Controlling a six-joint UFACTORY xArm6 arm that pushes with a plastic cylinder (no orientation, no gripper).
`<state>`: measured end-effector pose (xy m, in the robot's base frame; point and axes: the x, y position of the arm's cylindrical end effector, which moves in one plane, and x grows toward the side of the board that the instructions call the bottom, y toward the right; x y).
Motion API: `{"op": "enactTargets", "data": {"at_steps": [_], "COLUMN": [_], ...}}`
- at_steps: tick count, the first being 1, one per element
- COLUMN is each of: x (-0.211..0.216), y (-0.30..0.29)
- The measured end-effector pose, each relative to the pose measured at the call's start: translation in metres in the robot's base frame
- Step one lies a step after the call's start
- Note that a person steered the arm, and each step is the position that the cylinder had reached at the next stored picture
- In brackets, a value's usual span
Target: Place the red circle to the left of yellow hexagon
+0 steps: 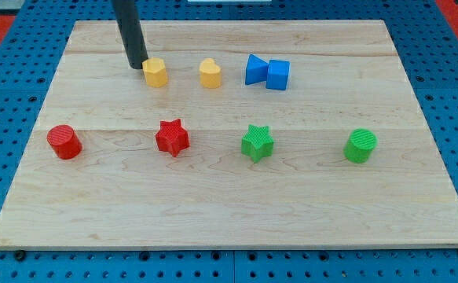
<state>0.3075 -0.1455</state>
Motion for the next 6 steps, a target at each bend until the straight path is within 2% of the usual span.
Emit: {"op": "enactTargets", "data": {"at_steps": [2,4,5,6], "x": [0.011,0.011,0.012,0.045], "y": [-0.047,0.007,0.014,-0.032]}}
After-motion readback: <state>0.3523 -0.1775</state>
